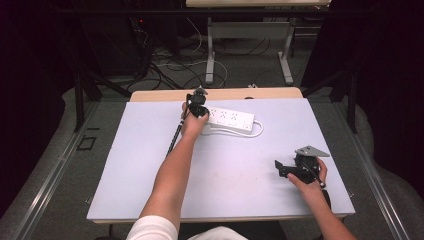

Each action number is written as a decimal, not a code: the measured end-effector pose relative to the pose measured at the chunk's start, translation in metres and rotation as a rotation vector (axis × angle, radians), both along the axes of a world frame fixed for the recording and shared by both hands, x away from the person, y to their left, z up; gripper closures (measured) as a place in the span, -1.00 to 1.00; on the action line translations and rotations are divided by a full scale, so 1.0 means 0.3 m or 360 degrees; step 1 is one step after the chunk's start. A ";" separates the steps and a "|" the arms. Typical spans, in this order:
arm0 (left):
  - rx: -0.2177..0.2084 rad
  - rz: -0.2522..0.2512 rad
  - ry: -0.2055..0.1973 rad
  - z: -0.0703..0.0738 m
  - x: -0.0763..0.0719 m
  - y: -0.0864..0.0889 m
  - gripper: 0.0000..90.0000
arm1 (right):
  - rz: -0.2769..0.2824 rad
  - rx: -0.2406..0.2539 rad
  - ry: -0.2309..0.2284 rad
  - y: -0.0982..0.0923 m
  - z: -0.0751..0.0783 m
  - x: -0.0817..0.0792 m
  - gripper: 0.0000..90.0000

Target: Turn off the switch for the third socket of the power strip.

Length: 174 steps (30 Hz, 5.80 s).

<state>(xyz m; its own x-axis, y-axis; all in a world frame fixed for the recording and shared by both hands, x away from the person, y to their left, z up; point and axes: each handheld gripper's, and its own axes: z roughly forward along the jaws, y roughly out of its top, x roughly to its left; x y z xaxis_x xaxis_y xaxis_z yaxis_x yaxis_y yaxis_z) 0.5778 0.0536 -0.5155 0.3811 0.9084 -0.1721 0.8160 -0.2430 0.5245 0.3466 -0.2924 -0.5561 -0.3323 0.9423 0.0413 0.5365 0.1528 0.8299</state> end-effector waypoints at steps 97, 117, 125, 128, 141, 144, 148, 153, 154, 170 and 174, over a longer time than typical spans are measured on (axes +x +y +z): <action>-0.0179 -0.0430 -0.0254 0.212 -0.273 -0.100 -0.21 | -0.0017 0.0003 0.0012 -0.006 -0.001 -0.002 -0.80; -0.0306 -0.0557 -0.0251 0.203 -0.415 -0.057 -0.26 | -0.0017 -0.0008 0.0012 -0.007 -0.002 -0.002 -0.80; -0.0341 -0.0581 -0.0267 0.212 -0.466 -0.041 -0.29 | -0.0012 -0.0021 0.0015 -0.007 -0.003 -0.001 -0.79; -0.0335 -0.0592 -0.0278 0.214 -0.482 -0.029 -0.31 | -0.0021 -0.0001 0.0018 -0.005 -0.001 -0.003 -0.79; -0.0324 -0.0590 -0.0301 0.166 -0.557 0.056 -0.34 | -0.0021 -0.0018 0.0019 -0.008 -0.004 -0.003 -0.79; -0.0320 -0.0584 -0.0296 0.148 -0.571 0.078 -0.30 | -0.0020 -0.0013 0.0021 -0.006 -0.003 -0.003 -0.79; -0.0330 -0.0568 -0.0265 0.134 -0.585 0.100 -0.27 | -0.0021 -0.0017 0.0029 -0.005 -0.007 -0.001 -0.78; -0.0356 -0.0550 -0.0261 0.122 -0.602 0.137 -0.24 | -0.0026 -0.0016 0.0022 -0.006 -0.005 -0.002 -0.77; -0.0383 -0.0533 -0.0263 0.118 -0.608 0.143 -0.22 | -0.0026 -0.0015 0.0023 -0.007 -0.005 -0.002 -0.77; -0.0322 -0.0506 -0.0391 0.067 -0.681 0.241 -0.30 | -0.0039 -0.0014 0.0001 -0.005 0.000 -0.005 -0.77; -0.0305 -0.0476 -0.0399 0.044 -0.694 0.266 -0.33 | -0.0029 -0.0019 0.0008 -0.004 0.002 -0.007 -0.77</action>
<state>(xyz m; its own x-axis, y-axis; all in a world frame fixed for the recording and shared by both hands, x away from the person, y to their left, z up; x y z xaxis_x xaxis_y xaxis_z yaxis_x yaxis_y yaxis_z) 0.3697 0.1333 -0.5024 0.6744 0.7121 -0.1952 0.5658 -0.3285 0.7563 0.3446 -0.2937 -0.5555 -0.3150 0.9486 0.0316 0.5435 0.1530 0.8253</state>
